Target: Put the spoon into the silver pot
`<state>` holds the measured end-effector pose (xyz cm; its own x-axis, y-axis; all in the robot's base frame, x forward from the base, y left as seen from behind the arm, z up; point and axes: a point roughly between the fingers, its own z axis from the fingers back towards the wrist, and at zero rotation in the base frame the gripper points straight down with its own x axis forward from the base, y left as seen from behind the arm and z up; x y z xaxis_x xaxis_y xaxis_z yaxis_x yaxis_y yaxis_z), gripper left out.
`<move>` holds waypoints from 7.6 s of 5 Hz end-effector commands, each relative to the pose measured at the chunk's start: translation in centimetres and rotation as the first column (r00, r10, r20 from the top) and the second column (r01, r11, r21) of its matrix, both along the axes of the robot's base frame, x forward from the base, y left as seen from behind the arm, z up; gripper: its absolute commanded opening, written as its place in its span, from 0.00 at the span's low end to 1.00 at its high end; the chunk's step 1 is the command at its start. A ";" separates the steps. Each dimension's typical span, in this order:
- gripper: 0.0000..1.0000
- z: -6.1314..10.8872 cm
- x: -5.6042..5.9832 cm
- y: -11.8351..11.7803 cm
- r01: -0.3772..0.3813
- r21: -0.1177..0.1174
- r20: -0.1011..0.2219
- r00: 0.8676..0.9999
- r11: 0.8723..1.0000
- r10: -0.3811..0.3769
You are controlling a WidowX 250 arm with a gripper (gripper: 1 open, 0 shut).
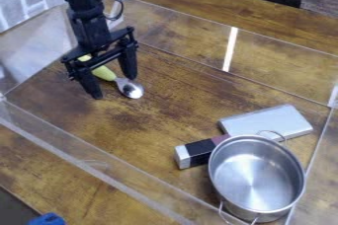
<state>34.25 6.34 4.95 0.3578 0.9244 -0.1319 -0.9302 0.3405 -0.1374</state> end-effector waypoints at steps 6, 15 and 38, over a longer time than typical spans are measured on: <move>0.00 -0.2 0.9 0.3 -0.270 0.060 0.087 0.961 0.961 0.264; 1.00 2.5 6.8 -5.7 -0.214 0.014 0.094 0.973 0.977 0.212; 1.00 4.8 3.5 5.6 -0.690 0.052 0.191 0.716 0.722 0.671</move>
